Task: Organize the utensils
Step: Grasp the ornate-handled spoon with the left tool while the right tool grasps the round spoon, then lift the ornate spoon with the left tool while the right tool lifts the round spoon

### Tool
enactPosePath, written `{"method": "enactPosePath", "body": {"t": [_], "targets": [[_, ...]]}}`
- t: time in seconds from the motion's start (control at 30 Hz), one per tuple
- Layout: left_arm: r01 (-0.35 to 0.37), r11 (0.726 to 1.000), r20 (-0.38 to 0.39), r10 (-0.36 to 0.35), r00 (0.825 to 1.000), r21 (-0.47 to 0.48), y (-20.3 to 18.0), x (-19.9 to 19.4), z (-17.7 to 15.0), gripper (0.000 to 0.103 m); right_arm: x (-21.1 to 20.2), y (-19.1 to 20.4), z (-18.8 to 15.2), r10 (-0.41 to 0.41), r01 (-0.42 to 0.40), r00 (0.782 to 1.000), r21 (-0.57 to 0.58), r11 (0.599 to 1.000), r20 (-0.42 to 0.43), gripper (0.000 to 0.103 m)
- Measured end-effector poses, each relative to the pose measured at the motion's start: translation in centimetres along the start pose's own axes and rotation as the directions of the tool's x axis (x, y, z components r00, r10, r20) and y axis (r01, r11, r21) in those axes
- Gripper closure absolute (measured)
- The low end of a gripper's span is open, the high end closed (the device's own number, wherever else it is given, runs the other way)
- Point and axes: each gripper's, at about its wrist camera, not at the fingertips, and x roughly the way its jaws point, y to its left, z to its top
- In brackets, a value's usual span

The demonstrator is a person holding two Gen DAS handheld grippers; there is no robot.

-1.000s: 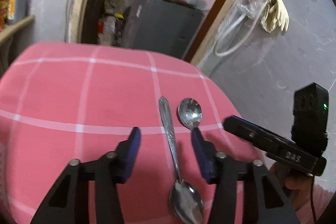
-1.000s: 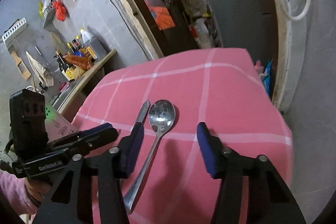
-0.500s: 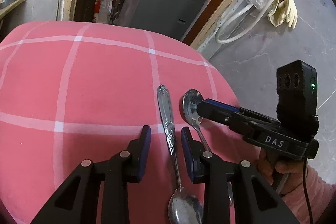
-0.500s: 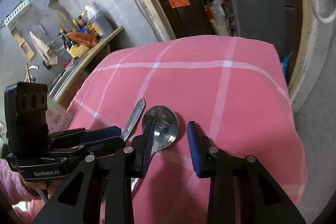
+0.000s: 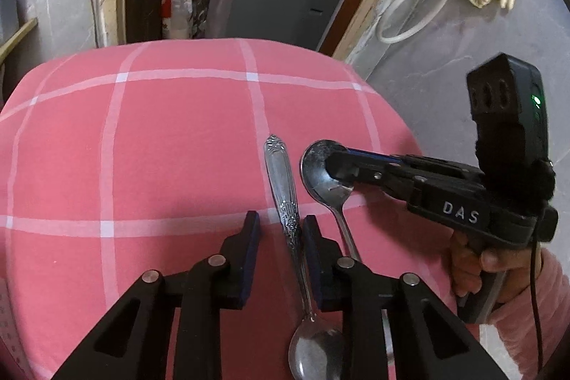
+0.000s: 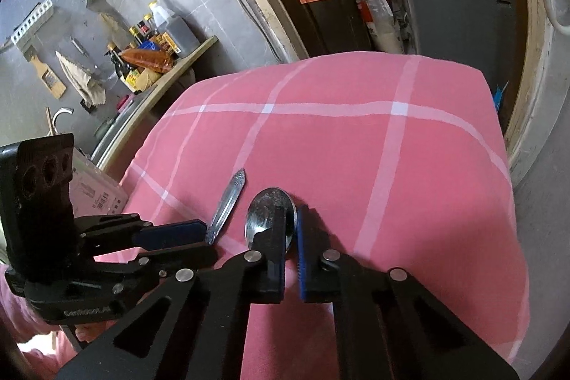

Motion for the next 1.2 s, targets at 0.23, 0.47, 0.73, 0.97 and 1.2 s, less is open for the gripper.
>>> {"method": "enactPosePath", "body": {"t": [0.23, 0.47, 0.73, 0.97, 1.2], "targets": [[0.02, 0.999, -0.065, -0.022, 0.998, -0.031, 0.9, -0.1, 0.3, 0.093, -1.2, -0.5, -2.6, 0.007, -0.01, 0.999, 0.103, 0.995, 0.034, 0.099], [0.108, 0.985, -0.137, -0.126, 0.982, -0.133, 1.8, -0.8, -1.4, 0.095, -2.6, 1.2, -5.6, -0.04, 0.038, 0.999, 0.132, 0.991, 0.018, 0.099], [0.079, 0.989, -0.175, -0.1, 0.979, -0.124, 1.8, -3.9, -5.8, 0.095, -6.0, 3.5, -9.0, -0.086, 0.079, 0.996, 0.175, 0.981, 0.03, 0.099], [0.098, 0.97, -0.212, -0.146, 0.966, -0.221, 3.3, -6.7, -10.5, 0.095, -9.2, 6.8, -12.9, -0.153, 0.137, 0.986, 0.217, 0.967, 0.061, 0.1], [0.126, 0.955, -0.228, -0.19, 0.955, -0.27, 3.6, -8.9, -13.7, 0.095, -11.1, 10.1, -16.9, -0.223, 0.212, 0.974, 0.222, 0.952, 0.024, 0.1]]}}
